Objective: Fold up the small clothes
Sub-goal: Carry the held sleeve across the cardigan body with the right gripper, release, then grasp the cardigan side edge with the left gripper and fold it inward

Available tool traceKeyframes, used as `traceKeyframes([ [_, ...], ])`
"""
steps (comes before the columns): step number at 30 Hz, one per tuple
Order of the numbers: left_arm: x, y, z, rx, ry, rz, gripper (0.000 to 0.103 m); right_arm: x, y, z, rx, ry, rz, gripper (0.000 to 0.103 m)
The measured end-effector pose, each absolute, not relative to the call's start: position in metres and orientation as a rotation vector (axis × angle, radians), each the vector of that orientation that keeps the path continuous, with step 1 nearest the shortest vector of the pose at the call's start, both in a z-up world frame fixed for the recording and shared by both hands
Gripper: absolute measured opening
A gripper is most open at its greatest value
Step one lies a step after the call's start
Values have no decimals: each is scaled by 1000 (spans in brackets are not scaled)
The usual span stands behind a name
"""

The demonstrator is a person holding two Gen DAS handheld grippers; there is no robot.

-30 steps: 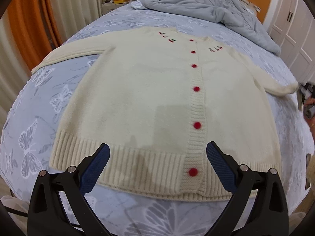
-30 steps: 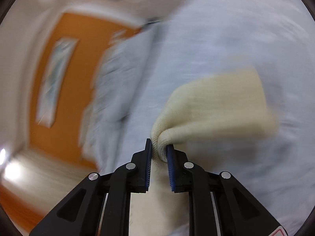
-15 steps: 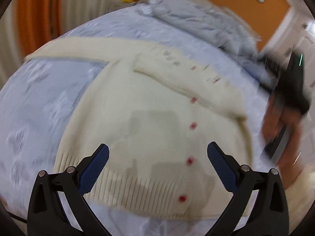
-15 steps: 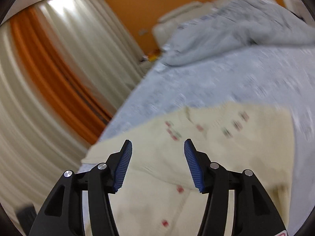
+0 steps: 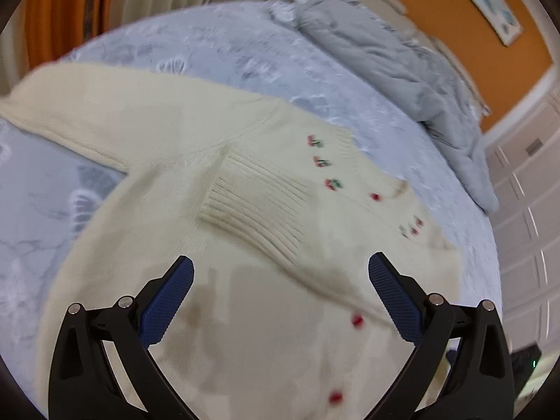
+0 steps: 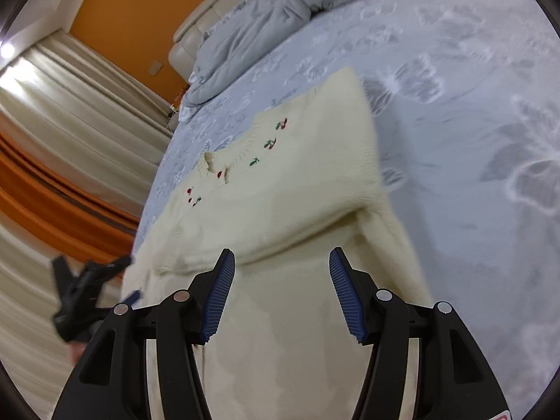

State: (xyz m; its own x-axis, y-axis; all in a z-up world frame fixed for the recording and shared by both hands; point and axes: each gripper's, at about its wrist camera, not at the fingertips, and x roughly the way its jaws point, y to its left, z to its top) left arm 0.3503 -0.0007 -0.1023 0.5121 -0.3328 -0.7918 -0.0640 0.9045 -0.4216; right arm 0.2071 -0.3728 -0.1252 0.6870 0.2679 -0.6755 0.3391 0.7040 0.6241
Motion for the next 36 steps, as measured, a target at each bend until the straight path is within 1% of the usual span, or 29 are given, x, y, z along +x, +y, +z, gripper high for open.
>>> traceKeyframes([
  [1,360,1,-115,-459,1063,-120,97,211,-377,-130,838,834,-66,63],
  [2,368,4,-126,-497,1087,-94,97,216,-384,-137,873,823,-101,63],
  [3,373,6,-132,-526,1100,-71,91,220,-390,-142,905,807,-124,63],
  [4,376,4,-132,-515,1080,-29,80,224,-396,-145,940,786,-137,57],
  [5,379,1,-127,-487,1057,-17,64,228,-403,-147,976,753,-141,16],
  [6,388,-7,-121,-458,1060,-73,15,233,-407,-142,982,736,-129,10],
  [7,395,-10,-116,-462,1062,-125,11,235,-409,-130,970,689,-110,10],
  [9,401,-13,-84,-471,948,-206,10,227,-407,-93,882,544,-34,9],
  [11,399,-14,-46,-463,809,-269,10,216,-407,-81,816,467,-11,8],
  [12,398,-12,-37,-483,774,-292,11,214,-410,-89,790,482,-42,8],
  [13,398,-7,-36,-501,758,-305,11,217,-415,-106,782,544,-81,8],
  [14,401,-7,-44,-493,773,-306,11,227,-422,-140,803,680,-134,8],
  [15,406,-13,-71,-456,858,-293,11,232,-424,-166,819,782,-169,6],
  [16,408,-18,-91,-428,929,-275,11,227,-425,-173,838,744,-149,4],
  [17,407,-22,-115,-386,995,-239,11,226,-425,-166,836,730,-151,5],
  [18,401,-26,-131,-343,1015,-213,11,227,-423,-162,831,743,-158,6],
  [20,383,-25,-139,-305,907,-231,13,228,-418,-155,790,783,-174,8],
  [21,379,-25,-140,-305,891,-231,14,225,-414,-149,757,794,-194,8],
  [22,375,-24,-141,-318,872,-234,15,219,-410,-140,729,798,-236,12],
  [24,376,-16,-145,-359,864,-255,15,194,-404,-120,683,727,-327,15],
  [25,378,-11,-149,-396,861,-272,15,185,-401,-109,657,676,-354,21],
  [26,378,-7,-151,-425,856,-286,16,183,-397,-98,621,630,-355,21],
  [27,377,-5,-154,-451,852,-297,16,192,-394,-90,594,625,-328,21],
  [31,382,-3,-160,-492,842,-317,17,251,-377,-79,472,682,-218,20],
  [34,382,3,-164,-520,838,-333,17,293,-382,-114,448,802,-259,18],
  [35,382,4,-166,-528,837,-337,17,302,-397,-144,452,879,-356,7],
  [36,382,5,-167,-536,834,-342,18,295,-405,-153,494,853,-344,7],
])
